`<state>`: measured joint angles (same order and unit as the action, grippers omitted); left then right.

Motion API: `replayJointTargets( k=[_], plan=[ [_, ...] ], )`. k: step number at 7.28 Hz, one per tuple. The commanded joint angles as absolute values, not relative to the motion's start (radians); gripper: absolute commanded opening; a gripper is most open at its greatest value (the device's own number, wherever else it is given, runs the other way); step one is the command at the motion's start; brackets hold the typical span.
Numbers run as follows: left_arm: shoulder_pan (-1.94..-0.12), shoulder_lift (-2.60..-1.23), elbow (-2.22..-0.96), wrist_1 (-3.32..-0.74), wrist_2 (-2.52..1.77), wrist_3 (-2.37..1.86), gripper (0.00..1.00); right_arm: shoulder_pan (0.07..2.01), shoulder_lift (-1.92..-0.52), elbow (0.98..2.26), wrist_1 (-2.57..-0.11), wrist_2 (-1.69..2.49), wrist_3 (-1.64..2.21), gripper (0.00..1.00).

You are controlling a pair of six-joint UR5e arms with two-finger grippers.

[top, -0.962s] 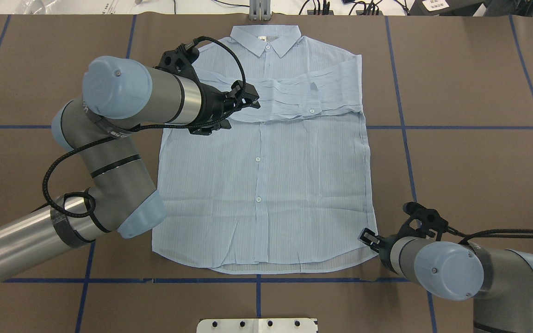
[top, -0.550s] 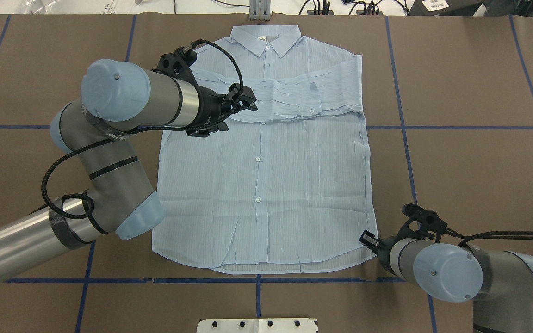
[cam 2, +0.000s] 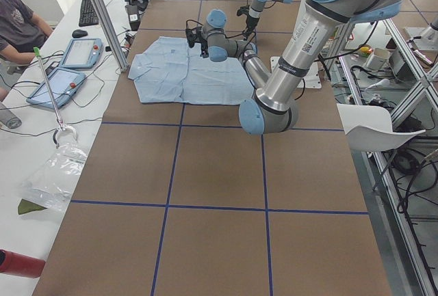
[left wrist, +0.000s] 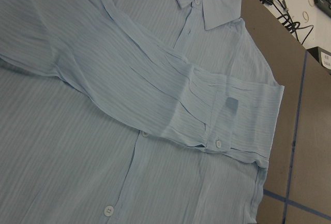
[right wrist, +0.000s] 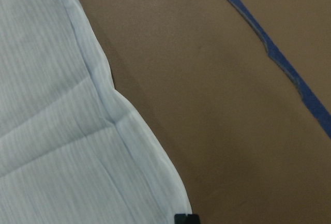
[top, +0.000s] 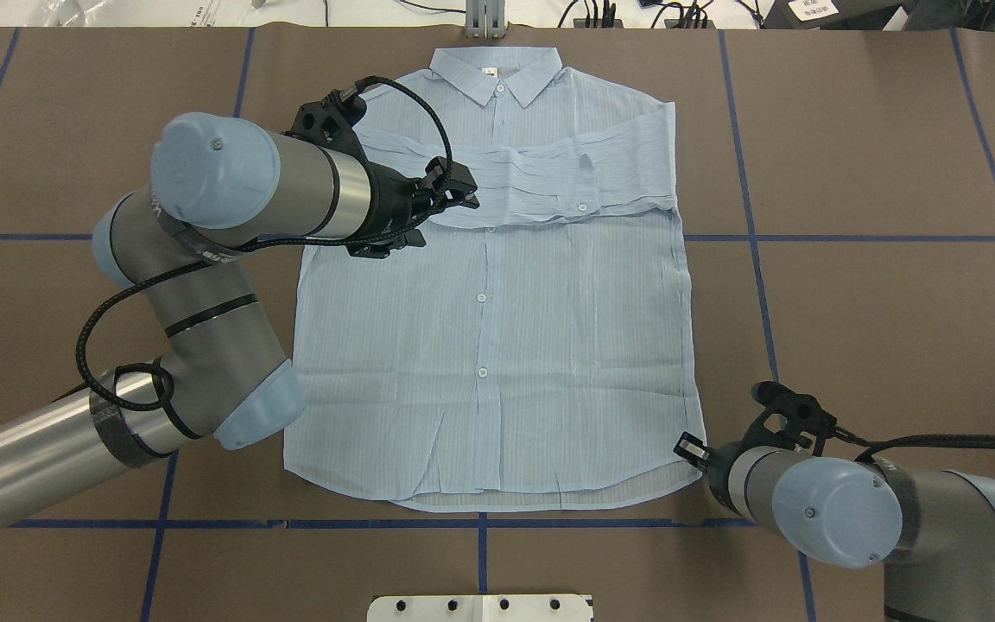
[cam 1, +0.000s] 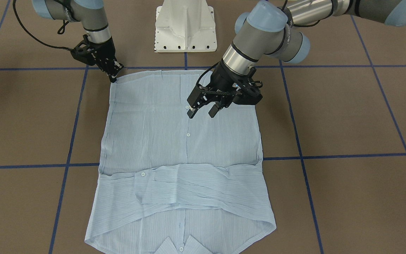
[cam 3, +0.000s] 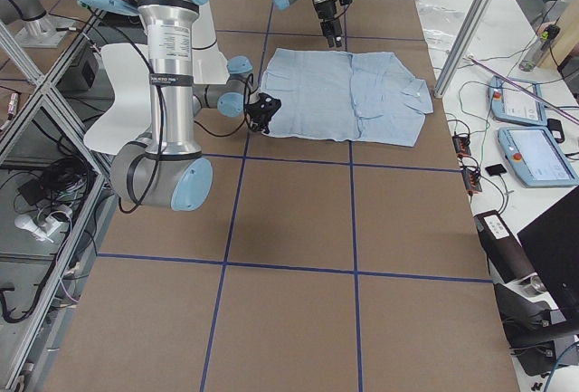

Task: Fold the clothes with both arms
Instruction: 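Release the sleeve with the left gripper and move both grippers to the hem corners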

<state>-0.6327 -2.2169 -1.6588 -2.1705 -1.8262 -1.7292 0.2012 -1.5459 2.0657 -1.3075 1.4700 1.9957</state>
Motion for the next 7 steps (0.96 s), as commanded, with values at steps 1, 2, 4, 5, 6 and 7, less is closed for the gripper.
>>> replayJointTargets(
  k=[1,2,4,5,6,7],
  plan=[
    [-0.591,-2.139,-1.721,-2.158,-1.806,-1.752,0.87,0.204,-1.552,2.088,-1.308,1.476,1.996,0.0],
    [-0.519,-2.023,-1.841,-2.099,-1.736,-1.764,0.87,0.204,-1.596,2.13,-1.308,1.48,1.996,0.0],
    [-0.343,-1.895,-1.974,-1.906,-1.576,-1.793,0.87,0.201,-1.628,2.145,-1.307,1.483,1.996,0.0],
    [-0.274,-1.832,-1.979,-1.902,-1.536,-1.842,0.86,0.201,-1.629,2.155,-1.307,1.485,1.996,0.0],
    [-0.247,-1.781,-1.977,-1.901,-1.501,-1.844,0.85,0.202,-1.64,2.16,-1.307,1.485,1.996,0.0],
    [-0.23,-1.761,-1.977,-1.901,-1.499,-1.85,0.85,0.202,-1.644,2.163,-1.307,1.485,1.996,0.0]
  ],
)
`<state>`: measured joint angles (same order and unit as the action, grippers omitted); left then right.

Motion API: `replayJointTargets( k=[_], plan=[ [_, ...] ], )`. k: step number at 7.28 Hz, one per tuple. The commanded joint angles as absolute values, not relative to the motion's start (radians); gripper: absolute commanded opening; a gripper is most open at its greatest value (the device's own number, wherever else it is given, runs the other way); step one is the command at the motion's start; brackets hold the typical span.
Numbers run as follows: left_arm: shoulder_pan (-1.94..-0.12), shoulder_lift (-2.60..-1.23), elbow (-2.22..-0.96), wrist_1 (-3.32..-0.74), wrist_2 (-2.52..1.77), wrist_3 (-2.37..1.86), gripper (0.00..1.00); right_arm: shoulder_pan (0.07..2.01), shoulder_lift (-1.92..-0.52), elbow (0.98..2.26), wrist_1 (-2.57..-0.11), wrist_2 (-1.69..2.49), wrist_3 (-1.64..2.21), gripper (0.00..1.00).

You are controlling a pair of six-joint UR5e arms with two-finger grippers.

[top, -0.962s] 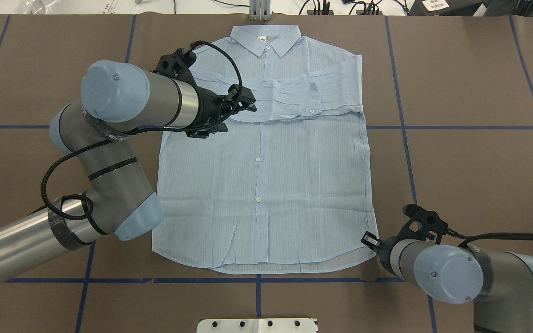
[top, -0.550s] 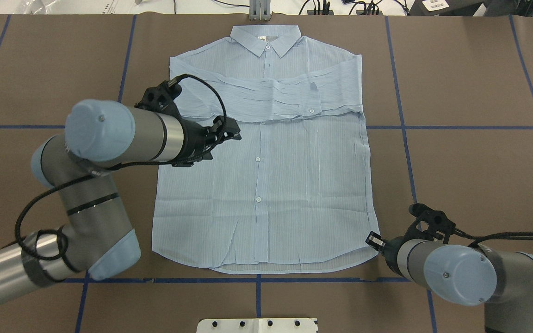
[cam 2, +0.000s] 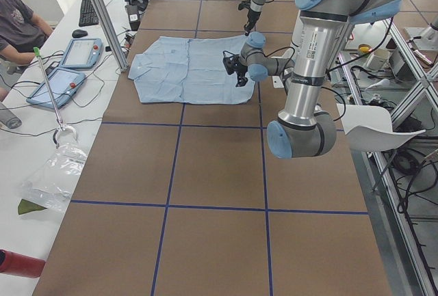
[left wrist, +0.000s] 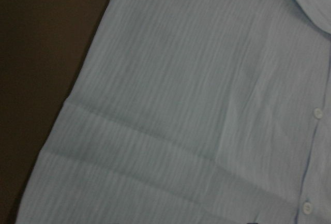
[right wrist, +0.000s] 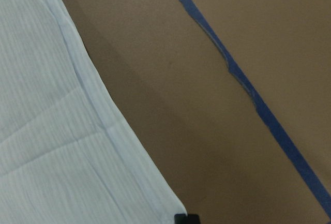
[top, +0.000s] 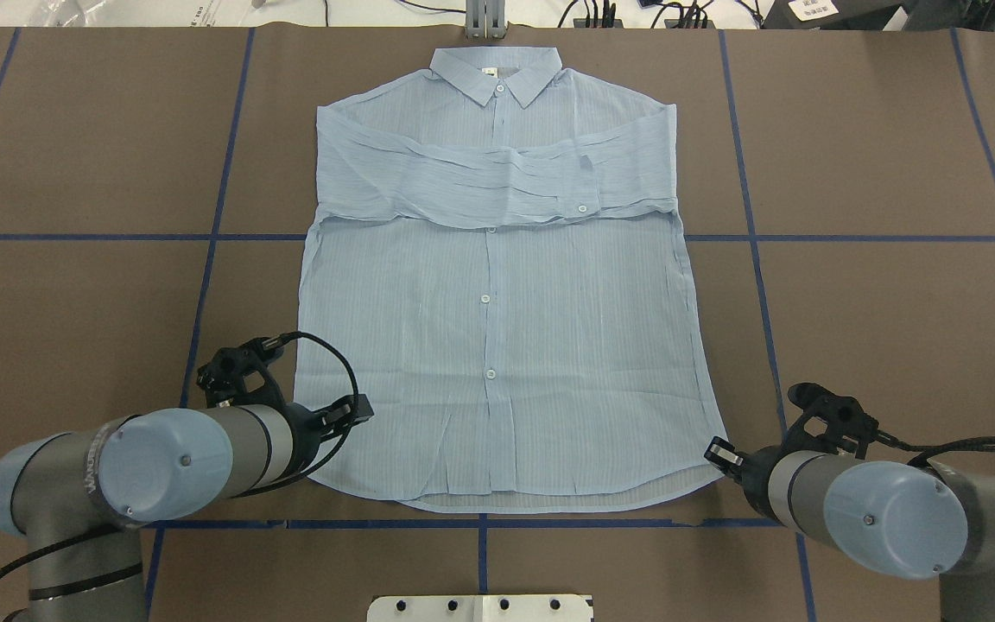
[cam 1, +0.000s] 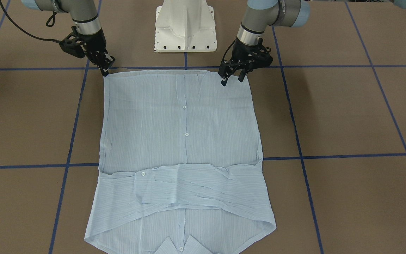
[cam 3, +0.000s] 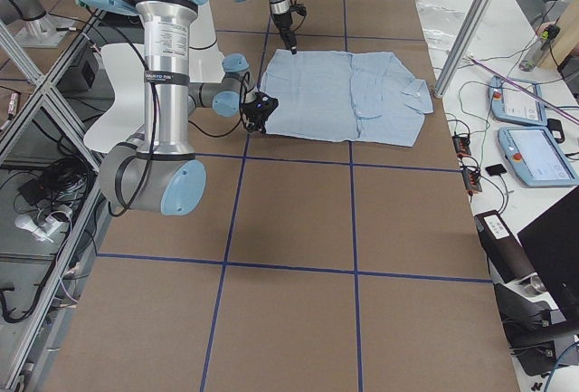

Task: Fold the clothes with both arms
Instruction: 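Grasp both hem corners nearest the robot with the left and right grippers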

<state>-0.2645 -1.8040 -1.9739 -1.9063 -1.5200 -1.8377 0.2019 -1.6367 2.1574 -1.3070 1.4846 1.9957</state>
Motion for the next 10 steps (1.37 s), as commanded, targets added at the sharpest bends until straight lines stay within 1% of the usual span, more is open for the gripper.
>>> replayJointTargets(
  k=[1,4,5,6,7,8,9,10],
  plan=[
    [-0.216,-1.749,-1.977,-1.891,-1.499,-1.864,0.83,0.201,-1.644,2.163,-1.307,1.485,1.996,0.0],
    [-0.209,-1.749,-1.999,-1.856,-1.5,-1.868,0.81,0.202,-1.644,2.163,-1.307,1.483,1.996,0.0],
    [-0.207,-1.749,-1.999,-1.845,-1.502,-1.868,0.74,0.202,-1.644,2.163,-1.307,1.483,1.996,0.0],
    [-0.203,-1.75,-2.0,-1.844,-1.502,-1.894,0.52,0.202,-1.644,2.163,-1.307,1.483,1.996,0.0],
    [-0.198,-1.75,-2.0,-1.844,-1.5,-1.916,0.15,0.202,-1.644,2.164,-1.307,1.483,1.996,0.0],
    [-0.193,-1.749,-2.0,-1.842,-1.5,-1.917,0.03,0.204,-1.644,2.164,-1.307,1.483,1.996,0.0],
    [-0.19,-1.75,-2.0,-1.842,-1.5,-1.919,0.0,0.203,-1.644,2.164,-1.307,1.482,1.996,0.0],
    [-0.19,-1.749,-2.009,-1.838,-1.5,-1.919,0.0,0.202,-1.643,2.166,-1.307,1.482,1.996,0.0]
  ],
)
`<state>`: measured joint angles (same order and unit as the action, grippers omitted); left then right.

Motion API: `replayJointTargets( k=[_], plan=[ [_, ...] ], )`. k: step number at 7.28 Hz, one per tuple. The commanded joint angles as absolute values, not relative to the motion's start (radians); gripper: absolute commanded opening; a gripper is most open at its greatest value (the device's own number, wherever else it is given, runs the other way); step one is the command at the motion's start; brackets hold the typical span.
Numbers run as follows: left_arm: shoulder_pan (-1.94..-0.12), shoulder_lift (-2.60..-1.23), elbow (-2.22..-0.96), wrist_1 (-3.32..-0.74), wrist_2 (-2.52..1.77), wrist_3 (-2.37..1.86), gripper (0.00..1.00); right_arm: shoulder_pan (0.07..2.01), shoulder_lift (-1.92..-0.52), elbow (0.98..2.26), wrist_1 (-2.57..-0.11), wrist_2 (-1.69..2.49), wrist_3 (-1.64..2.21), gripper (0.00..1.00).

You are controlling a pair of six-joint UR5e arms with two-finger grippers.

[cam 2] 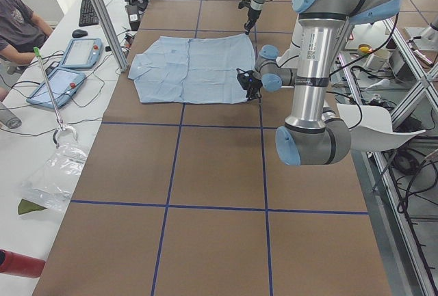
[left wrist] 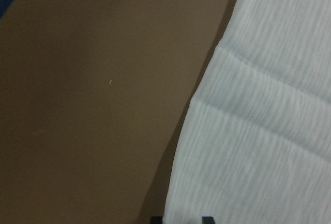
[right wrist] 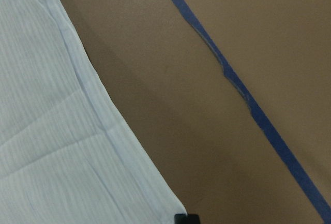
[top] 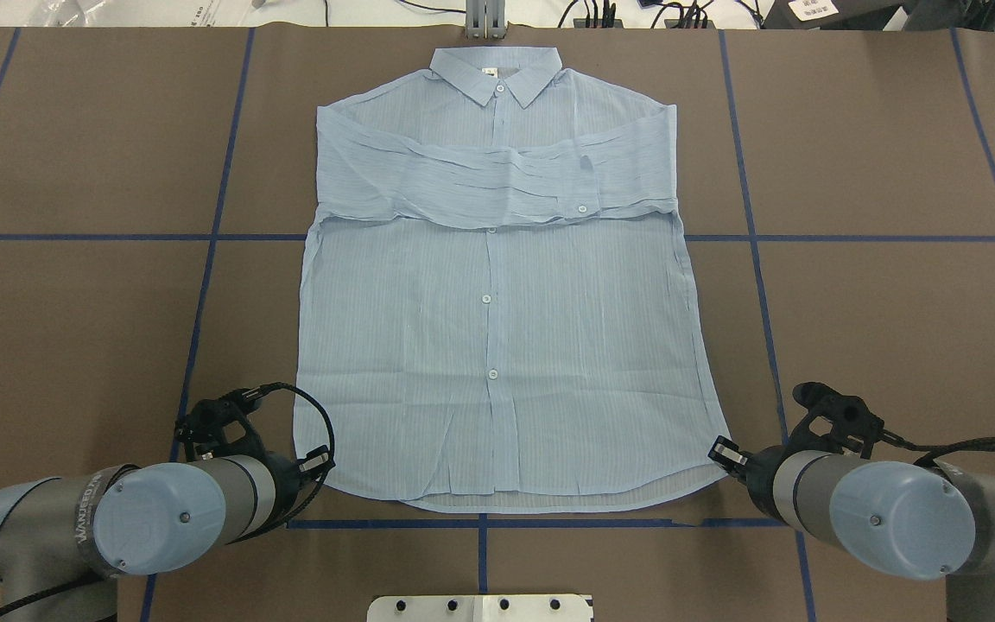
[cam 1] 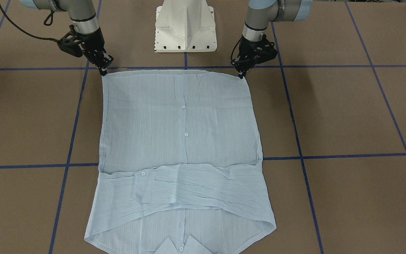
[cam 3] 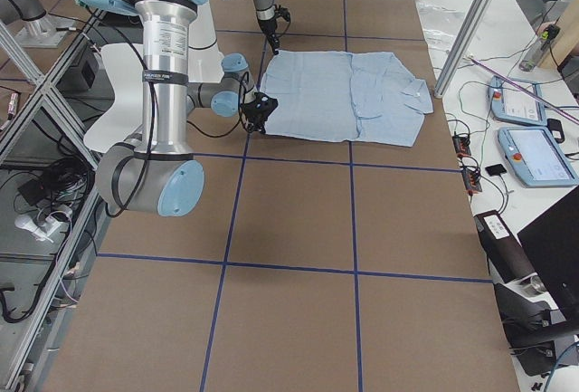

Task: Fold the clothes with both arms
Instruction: 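Grasp both hem corners nearest the robot with the left and right grippers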

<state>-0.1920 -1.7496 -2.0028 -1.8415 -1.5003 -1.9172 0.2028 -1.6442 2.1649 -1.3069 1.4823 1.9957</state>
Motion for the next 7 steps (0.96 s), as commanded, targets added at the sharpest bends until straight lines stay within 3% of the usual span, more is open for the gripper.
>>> replayJointTargets(
  k=[1,2,5,7],
  plan=[
    [-0.19,-1.744,-2.088,-1.76,-1.502,-1.917,0.0,0.202,-1.646,2.186,-1.307,1.485,1.996,0.0],
    [-0.186,-1.744,-2.174,-1.665,-1.505,-1.921,0.0,0.201,-1.669,2.213,-1.307,1.486,1.996,0.0],
    [-0.095,-1.744,-2.273,-1.623,-1.503,-2.037,0.0,0.115,-1.794,2.331,-1.302,1.488,2.029,0.0],
    [-0.092,-1.758,-2.351,-1.624,-1.523,-2.104,0.0,0.1,-1.792,2.384,-1.302,1.477,2.049,0.0]
  ],
)
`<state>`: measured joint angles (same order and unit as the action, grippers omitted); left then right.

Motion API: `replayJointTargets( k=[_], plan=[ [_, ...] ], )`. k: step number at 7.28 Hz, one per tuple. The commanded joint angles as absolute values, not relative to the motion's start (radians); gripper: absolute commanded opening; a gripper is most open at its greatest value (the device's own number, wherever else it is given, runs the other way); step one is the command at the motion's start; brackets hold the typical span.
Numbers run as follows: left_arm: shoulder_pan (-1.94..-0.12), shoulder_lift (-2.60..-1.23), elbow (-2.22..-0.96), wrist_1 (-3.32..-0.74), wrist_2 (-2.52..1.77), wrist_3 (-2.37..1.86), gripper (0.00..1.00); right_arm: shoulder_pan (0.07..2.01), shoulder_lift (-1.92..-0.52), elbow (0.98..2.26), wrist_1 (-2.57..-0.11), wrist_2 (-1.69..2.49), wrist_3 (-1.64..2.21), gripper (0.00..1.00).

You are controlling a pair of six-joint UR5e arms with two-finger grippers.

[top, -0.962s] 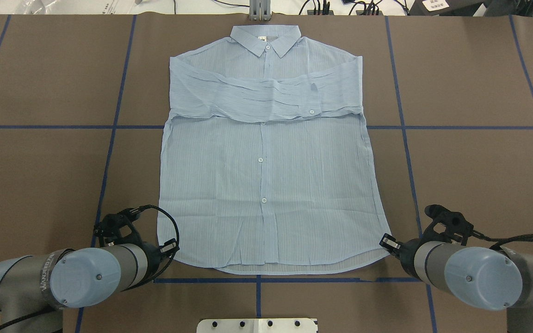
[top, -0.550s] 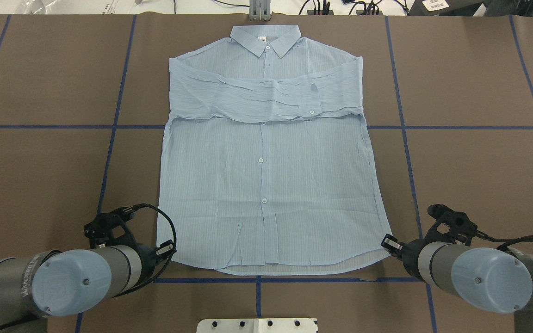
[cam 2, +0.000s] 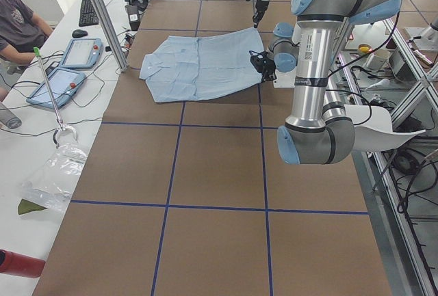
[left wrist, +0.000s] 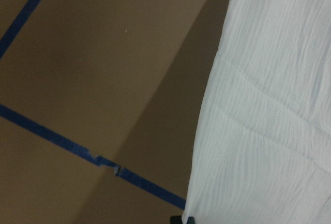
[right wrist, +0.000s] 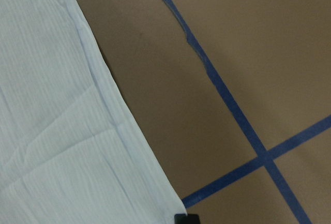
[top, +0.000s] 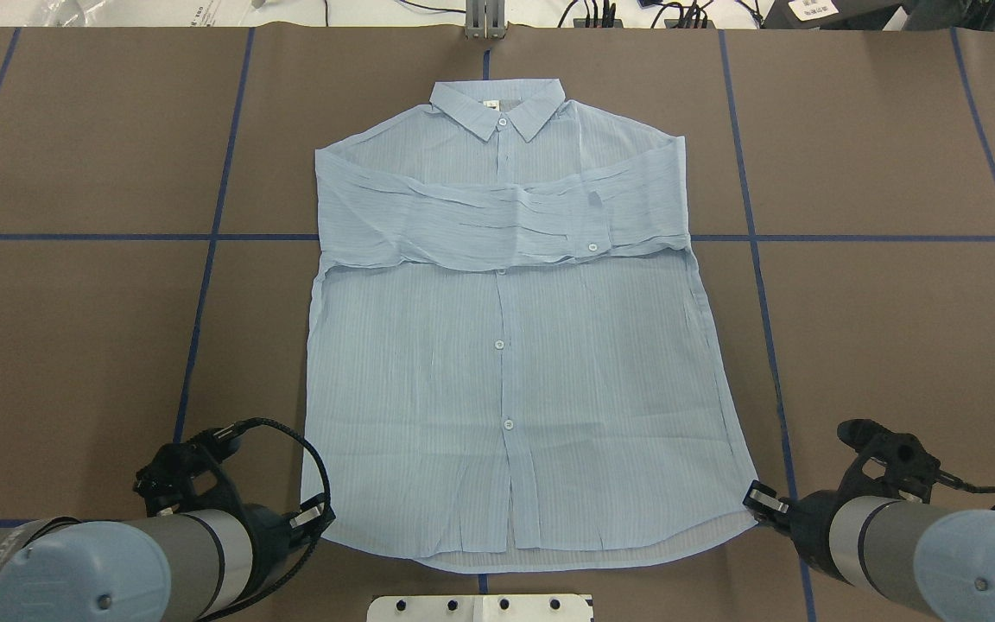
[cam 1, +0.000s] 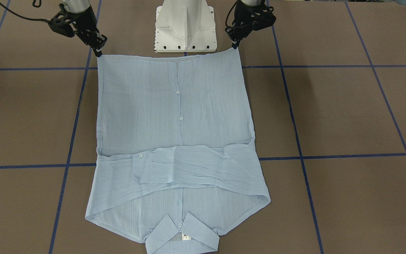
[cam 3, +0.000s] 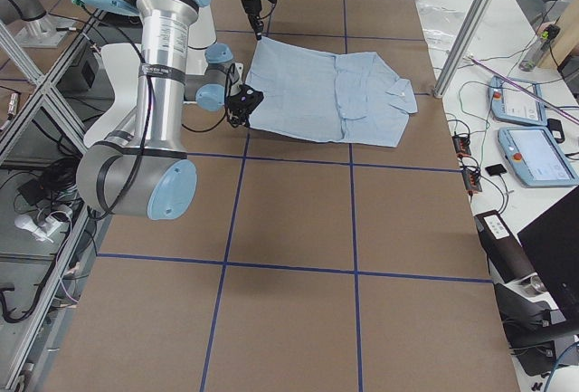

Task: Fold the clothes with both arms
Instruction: 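Grasp both hem corners nearest the robot with the left and right grippers, then lift the hem with both grippers and fold it toward the collar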

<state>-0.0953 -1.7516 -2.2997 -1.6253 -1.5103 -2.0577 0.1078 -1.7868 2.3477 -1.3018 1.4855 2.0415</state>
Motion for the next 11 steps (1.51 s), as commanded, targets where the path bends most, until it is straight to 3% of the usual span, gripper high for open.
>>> replayJointTargets(
  k=[1,5,7,9,11],
  plan=[
    [-0.112,-1.779,-2.364,-1.624,-1.526,-2.124,0.0,0.159,-1.775,2.407,-1.302,1.47,2.049,0.0],
    [-0.484,-1.896,-2.258,-1.618,-1.716,-1.896,0.0,0.417,-1.629,2.399,-1.334,1.479,2.049,0.0],
    [-0.581,-1.913,-2.235,-1.62,-1.784,-1.865,0.0,0.518,-1.586,2.395,-1.336,1.476,2.051,0.0],
    [-0.646,-1.919,-2.223,-1.618,-1.814,-1.838,0.0,0.587,-1.522,2.327,-1.336,1.471,2.049,0.0],
    [-0.71,-2.024,-2.038,-1.637,-1.816,-1.754,0.0,0.659,-1.316,2.115,-1.398,1.477,2.037,0.0]
  ],
)
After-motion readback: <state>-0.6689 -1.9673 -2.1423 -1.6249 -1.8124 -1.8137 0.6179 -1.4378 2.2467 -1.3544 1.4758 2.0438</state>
